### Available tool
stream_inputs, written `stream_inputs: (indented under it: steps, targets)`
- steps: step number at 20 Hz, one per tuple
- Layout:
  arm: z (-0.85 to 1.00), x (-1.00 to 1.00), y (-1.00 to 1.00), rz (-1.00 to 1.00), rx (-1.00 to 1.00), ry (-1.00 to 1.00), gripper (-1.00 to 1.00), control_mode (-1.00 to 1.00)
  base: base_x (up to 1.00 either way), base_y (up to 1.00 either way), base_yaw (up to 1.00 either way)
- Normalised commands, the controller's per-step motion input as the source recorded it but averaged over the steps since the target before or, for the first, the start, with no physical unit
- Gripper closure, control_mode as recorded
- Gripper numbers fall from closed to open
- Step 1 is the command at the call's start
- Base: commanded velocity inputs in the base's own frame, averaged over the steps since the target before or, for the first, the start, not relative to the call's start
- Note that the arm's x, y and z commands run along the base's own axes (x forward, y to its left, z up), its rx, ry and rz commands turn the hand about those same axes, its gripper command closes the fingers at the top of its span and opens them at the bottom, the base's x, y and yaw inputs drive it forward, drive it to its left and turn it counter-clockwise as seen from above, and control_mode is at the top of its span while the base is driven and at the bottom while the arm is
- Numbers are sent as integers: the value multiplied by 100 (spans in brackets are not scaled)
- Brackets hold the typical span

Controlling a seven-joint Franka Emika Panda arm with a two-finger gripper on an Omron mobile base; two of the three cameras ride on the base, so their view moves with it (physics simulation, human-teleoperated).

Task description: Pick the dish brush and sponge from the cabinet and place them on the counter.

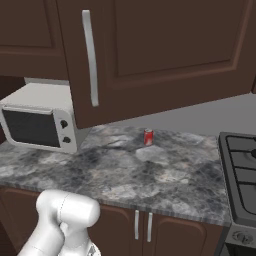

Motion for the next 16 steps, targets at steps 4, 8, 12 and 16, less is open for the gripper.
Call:
stream_inputs:
  steps: [4, 8, 12, 16]
  targets:
    - [-21, 72, 3, -27, -22, -3, -100, -100, 0, 0, 0]
    - [-9, 70, -5, -25, -13, -2, -100, -100, 0, 0, 0]
    - [-1, 64, -16, -25, -9, -2, -100, -100, 0, 0, 0]
    - [0, 54, -34, -24, -5, -3, -100, -100, 0, 0, 0]
